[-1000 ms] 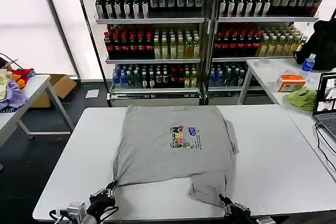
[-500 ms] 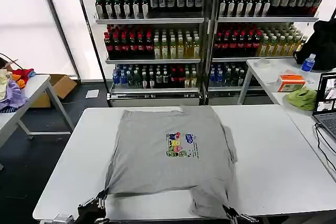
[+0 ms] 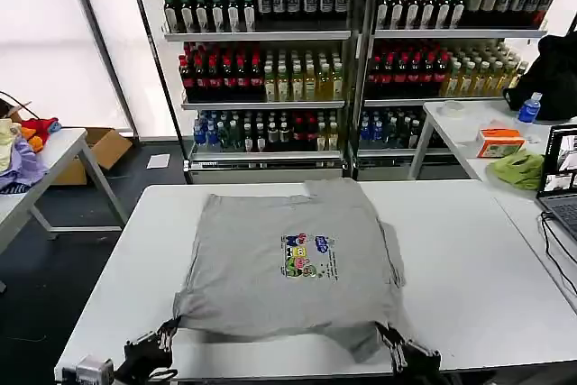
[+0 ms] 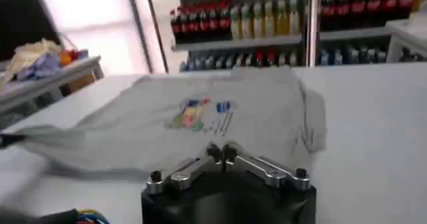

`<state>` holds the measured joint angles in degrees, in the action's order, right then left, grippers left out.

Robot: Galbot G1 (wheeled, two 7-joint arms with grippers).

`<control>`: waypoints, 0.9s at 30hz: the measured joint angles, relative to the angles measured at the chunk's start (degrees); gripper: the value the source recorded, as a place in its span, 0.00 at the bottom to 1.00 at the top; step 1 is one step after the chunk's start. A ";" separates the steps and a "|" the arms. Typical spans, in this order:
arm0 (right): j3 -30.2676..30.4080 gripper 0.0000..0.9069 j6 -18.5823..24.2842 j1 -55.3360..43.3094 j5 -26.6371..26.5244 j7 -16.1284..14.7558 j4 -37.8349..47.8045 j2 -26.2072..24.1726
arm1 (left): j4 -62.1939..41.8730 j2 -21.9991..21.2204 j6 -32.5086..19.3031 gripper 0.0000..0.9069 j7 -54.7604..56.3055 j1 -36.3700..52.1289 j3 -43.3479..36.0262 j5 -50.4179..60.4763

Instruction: Fold and organize the clothes.

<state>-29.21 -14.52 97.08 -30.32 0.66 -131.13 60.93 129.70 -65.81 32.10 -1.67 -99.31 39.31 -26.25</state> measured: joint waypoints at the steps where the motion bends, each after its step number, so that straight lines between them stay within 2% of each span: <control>1: 0.67 0.00 0.01 -1.85 0.02 0.15 0.93 0.10 | -0.74 0.48 0.03 0.01 -0.26 1.30 -0.27 -0.73; 13: 10.48 0.00 -0.76 -24.38 2.14 2.09 17.59 2.66 | -14.36 2.23 0.26 0.01 -3.43 20.24 -5.06 -5.94; 14: 11.21 0.00 -0.90 -25.92 2.46 2.26 19.08 2.92 | -15.90 2.16 0.18 0.29 -3.61 21.79 -5.37 -5.99; 15: 11.93 0.20 -1.06 -27.42 2.78 2.42 20.55 3.17 | -17.31 2.02 0.09 0.79 -3.64 23.12 -5.56 -6.05; 16: 12.76 1.00 -1.27 -29.07 3.17 2.59 22.20 3.50 | -18.67 1.93 -0.02 1.00 -3.65 24.35 -5.69 -6.07; 22: 16.09 1.00 -3.80 -35.40 4.45 2.88 28.17 4.87 | -26.48 0.71 -0.43 1.00 -3.81 29.94 -6.13 -5.52; 27: 16.47 1.00 -6.33 -36.35 4.48 3.28 28.65 4.54 | -29.73 -0.07 -0.72 1.00 -4.38 31.54 -6.11 -4.16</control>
<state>-12.74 -20.85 60.72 -25.84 3.93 -102.49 65.47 99.97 -65.88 31.38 -6.05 -67.77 33.20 -30.40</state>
